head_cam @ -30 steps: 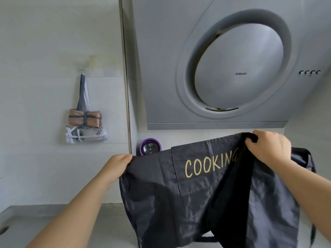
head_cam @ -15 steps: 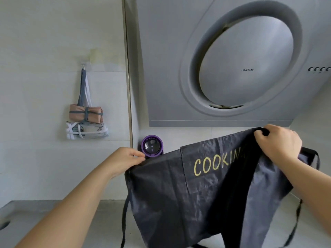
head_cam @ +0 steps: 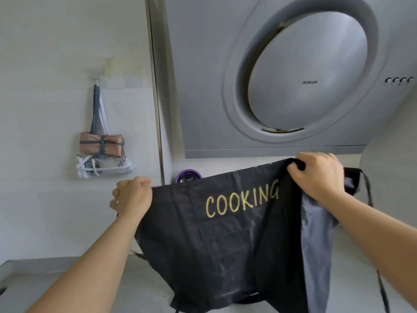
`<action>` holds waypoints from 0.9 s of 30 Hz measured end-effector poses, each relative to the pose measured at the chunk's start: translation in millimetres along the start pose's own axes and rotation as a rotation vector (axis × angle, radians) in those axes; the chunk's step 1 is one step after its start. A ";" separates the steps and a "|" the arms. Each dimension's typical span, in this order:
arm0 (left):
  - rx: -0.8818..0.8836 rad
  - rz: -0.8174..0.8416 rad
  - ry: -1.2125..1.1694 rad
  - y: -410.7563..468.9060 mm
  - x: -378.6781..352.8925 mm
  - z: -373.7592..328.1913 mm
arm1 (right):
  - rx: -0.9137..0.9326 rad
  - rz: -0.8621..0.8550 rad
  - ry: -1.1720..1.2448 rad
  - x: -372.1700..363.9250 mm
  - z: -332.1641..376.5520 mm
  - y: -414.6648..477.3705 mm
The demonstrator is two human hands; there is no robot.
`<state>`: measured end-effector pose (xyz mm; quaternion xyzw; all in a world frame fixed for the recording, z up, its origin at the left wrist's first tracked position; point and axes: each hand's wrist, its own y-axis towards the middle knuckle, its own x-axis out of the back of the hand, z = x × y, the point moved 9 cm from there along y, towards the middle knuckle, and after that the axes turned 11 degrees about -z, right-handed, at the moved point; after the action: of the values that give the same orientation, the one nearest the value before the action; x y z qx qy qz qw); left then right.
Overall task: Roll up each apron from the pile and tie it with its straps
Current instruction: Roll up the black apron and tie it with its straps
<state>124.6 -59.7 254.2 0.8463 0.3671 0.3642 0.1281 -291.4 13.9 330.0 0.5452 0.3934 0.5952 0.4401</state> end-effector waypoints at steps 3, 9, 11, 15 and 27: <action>-0.349 0.243 -0.059 -33.6 -34.2 -39.8 | 0.121 0.018 0.118 -3.3 39.6 2.3; -0.514 0.495 -0.070 -81.9 -86.7 -37.6 | 0.257 0.072 0.244 -3.8 79.8 2.8; -0.487 0.355 -0.123 -60.6 -71.3 -39.5 | 0.264 0.182 0.230 -14.7 71.2 -0.1; -0.548 -0.001 -0.034 0.4 -10.2 -65.1 | 0.192 0.715 0.241 -59.3 42.1 -27.2; -0.770 -0.260 0.085 35.0 51.7 -108.4 | -0.495 0.848 0.468 -116.4 21.2 -102.4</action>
<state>90.2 -52.7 374.2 0.6673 0.3126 0.4904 0.4654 -258.5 -66.2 199.7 0.3890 0.0747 0.9009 0.1773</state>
